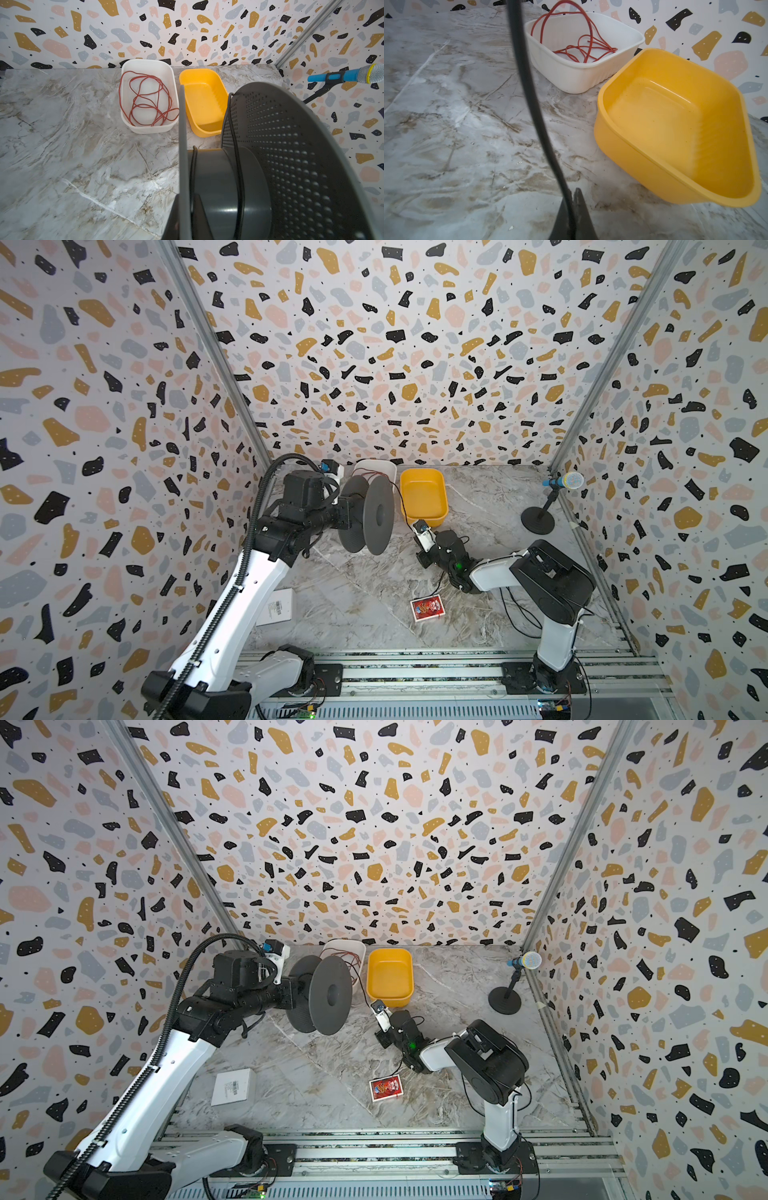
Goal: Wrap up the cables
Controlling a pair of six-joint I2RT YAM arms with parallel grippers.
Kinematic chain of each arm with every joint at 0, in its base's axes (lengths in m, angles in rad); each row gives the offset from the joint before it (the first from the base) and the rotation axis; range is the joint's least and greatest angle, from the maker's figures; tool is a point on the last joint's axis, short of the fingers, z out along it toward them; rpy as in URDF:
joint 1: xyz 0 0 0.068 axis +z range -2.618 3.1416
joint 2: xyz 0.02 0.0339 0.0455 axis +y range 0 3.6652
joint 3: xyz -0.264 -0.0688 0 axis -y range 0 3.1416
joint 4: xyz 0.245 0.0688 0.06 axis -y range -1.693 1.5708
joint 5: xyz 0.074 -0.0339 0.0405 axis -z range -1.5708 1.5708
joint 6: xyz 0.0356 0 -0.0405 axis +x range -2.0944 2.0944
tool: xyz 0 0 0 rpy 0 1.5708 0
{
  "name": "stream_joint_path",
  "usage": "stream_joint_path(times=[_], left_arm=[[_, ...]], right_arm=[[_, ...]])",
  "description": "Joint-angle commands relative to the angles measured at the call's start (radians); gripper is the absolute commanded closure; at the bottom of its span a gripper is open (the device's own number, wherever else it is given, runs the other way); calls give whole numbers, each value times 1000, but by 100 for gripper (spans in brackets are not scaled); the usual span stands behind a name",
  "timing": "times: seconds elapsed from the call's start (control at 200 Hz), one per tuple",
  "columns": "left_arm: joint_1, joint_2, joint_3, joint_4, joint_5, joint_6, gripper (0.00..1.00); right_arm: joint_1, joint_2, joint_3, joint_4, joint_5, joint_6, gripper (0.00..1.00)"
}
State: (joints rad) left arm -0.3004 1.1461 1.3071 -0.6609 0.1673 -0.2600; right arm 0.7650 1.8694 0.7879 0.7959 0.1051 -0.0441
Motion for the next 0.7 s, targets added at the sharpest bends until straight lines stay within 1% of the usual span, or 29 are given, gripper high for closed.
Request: stream_joint_path(times=[0.0, 0.07, 0.25, 0.345, 0.466, 0.691], left_arm=[[36, -22, -13, 144, 57, -52, 100], [56, -26, -41, 182, 95, -70, 100], [106, -20, -105, 283, 178, -164, 100], [129, -23, -115, 299, 174, -186, 100], [157, -23, -127, 306, 139, -211, 100], [170, -18, -150, 337, 114, -270, 100]], right_arm=[[11, -17, 28, -67, 65, 57, 100], [14, -27, 22, -85, 56, 77, 100], [43, -25, 27, -130, 68, 95, 100], [72, -21, 33, -155, 94, 97, 100], [115, -18, 36, -173, 134, 99, 100], [205, -4, 79, -232, 216, 78, 100]])
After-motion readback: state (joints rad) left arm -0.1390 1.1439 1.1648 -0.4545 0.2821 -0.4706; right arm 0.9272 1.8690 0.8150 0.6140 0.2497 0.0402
